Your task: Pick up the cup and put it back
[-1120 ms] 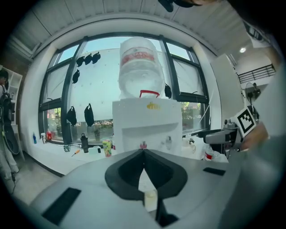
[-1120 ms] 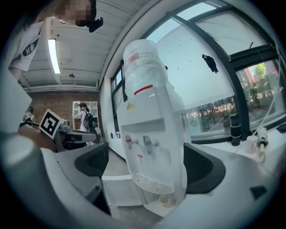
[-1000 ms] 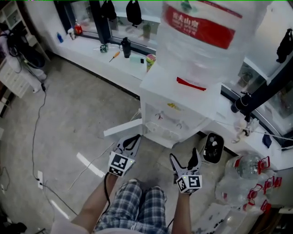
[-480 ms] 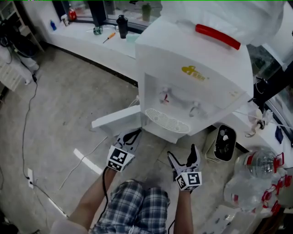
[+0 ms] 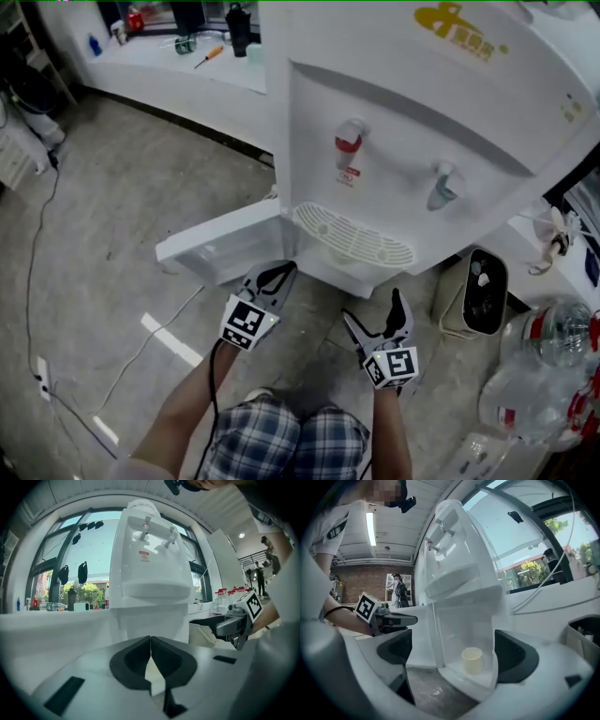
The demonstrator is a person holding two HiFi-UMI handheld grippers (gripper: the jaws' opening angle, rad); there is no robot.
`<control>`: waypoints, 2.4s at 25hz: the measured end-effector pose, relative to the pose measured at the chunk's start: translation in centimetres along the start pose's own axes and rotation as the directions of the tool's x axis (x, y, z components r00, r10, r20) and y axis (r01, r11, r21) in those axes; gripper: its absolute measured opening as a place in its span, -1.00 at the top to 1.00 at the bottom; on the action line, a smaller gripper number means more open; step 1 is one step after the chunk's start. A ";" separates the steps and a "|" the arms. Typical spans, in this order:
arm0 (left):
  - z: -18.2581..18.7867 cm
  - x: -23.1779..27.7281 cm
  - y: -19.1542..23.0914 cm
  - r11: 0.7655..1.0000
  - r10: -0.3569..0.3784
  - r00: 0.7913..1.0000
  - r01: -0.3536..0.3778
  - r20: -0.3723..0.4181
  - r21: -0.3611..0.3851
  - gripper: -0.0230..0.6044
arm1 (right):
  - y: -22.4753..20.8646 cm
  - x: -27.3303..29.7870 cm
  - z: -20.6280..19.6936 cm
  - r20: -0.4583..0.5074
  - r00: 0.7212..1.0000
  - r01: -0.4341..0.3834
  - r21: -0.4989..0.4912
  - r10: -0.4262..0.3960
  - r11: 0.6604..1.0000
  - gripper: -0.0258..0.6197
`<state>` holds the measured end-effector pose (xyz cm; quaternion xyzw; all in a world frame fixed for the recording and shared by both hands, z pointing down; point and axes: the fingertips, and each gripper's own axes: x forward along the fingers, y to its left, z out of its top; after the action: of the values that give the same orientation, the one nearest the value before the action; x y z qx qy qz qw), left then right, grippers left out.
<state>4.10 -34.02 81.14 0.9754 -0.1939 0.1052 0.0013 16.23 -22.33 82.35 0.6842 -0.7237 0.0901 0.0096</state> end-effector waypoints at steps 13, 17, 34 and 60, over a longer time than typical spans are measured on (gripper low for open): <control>-7.2 5.8 1.6 1.000 0.006 1.000 -0.005 0.025 -0.026 0.84 | -1.4 4.3 -7.8 0.013 1.000 -0.018 -0.028 0.019 0.999 -0.74; -8.7 7.1 1.4 0.999 0.013 1.000 -0.012 0.028 -0.042 0.84 | -1.6 5.4 -8.8 0.030 1.000 0.003 -0.018 -0.002 1.000 -0.74; -10.3 7.9 1.2 0.997 0.032 0.999 -0.031 0.020 -0.074 0.84 | -4.5 12.4 -12.7 -0.036 0.981 0.192 -0.017 -0.193 0.981 -0.74; -11.1 7.3 1.0 0.994 0.029 0.999 -0.027 0.021 -0.110 0.84 | -9.6 19.7 -16.3 -0.264 0.891 0.382 -0.008 -0.371 0.924 -0.67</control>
<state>8.06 -37.28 93.48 0.9722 -0.2131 0.0832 0.0509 22.69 -39.96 102.18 0.7935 -0.5677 0.1914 0.1067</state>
